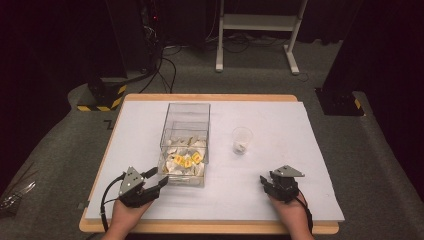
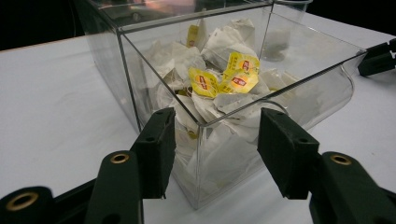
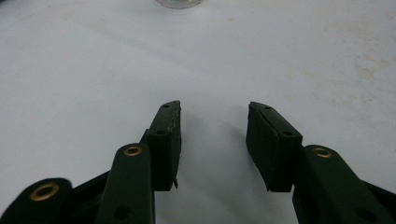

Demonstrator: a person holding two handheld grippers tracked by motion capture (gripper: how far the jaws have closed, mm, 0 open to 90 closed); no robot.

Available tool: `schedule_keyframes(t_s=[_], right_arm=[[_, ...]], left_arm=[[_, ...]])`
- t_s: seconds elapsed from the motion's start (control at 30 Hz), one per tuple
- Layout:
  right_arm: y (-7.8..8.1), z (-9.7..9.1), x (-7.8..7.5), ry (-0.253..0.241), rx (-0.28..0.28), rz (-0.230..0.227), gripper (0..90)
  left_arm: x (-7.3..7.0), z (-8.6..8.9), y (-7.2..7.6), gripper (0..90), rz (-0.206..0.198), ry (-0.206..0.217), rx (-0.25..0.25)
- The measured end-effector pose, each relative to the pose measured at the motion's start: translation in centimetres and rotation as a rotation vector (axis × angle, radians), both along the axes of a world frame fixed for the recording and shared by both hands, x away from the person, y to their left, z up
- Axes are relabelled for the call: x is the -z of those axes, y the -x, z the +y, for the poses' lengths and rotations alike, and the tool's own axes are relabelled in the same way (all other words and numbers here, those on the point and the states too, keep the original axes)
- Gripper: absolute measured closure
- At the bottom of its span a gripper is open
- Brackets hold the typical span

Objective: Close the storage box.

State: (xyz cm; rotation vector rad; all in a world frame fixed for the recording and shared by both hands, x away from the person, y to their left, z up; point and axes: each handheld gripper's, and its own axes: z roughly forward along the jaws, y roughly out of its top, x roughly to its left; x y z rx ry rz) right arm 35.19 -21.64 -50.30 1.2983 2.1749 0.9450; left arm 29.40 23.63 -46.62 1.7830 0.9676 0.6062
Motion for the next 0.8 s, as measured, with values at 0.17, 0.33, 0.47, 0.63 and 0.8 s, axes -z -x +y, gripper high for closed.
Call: schedule_keyframes(t_s=[0.17,0.33,0.47,0.63,0.8], right_arm=[[0.0,0.0,0.0,-0.001,0.001,0.000,55.3],[0.0,0.0,0.0,-0.002,0.001,0.001,55.3],[0.0,0.0,0.0,-0.002,-0.001,0.001,55.3],[0.0,0.0,0.0,-0.003,0.000,0.002,55.2],[0.0,0.0,0.0,-0.004,-0.001,0.002,55.0]], left_arm=[[0.0,-0.3,-0.3,47.9,-0.001,-0.003,-0.009],[0.1,-0.5,-0.7,47.8,-0.005,-0.003,-0.021],[0.1,-0.5,-0.9,47.6,0.005,-0.002,-0.022],[0.3,-0.6,-1.2,47.5,0.015,-0.009,-0.032],[0.3,-0.8,-1.5,47.6,0.013,-0.022,-0.043]])
